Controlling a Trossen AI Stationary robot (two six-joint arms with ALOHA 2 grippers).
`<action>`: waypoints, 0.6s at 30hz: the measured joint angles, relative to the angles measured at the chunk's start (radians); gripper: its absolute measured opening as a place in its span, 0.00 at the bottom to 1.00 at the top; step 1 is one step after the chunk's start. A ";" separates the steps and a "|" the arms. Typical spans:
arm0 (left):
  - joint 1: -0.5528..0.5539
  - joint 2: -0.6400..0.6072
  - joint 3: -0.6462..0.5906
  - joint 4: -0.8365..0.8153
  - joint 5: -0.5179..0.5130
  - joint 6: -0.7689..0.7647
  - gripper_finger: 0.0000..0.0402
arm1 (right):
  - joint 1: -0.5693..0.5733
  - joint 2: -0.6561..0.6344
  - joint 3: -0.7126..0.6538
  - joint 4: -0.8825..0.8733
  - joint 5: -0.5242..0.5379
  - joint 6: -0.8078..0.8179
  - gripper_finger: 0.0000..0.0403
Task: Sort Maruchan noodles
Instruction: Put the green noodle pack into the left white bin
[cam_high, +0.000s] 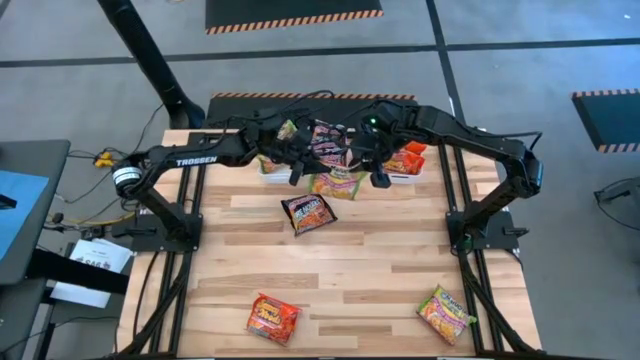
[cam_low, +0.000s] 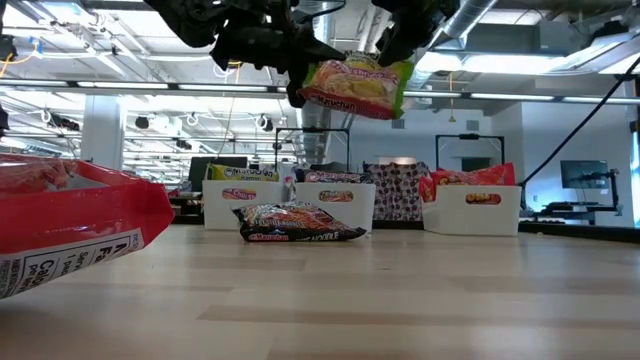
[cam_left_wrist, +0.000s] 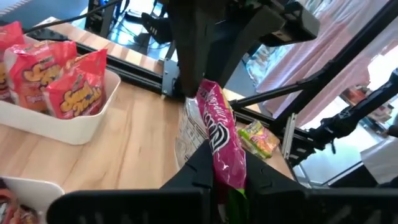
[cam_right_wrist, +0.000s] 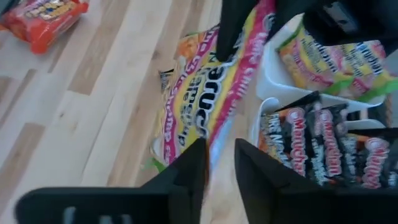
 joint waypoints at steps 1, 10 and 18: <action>0.004 -0.003 0.000 -0.014 -0.003 0.008 0.02 | 0.000 0.000 0.000 0.006 0.003 0.001 0.26; 0.129 -0.159 0.000 -0.324 -0.013 0.172 0.02 | -0.016 -0.002 0.088 0.019 0.065 0.027 0.40; 0.239 -0.328 -0.015 -0.561 -0.101 0.297 0.02 | -0.047 -0.002 0.141 0.014 0.091 0.071 0.40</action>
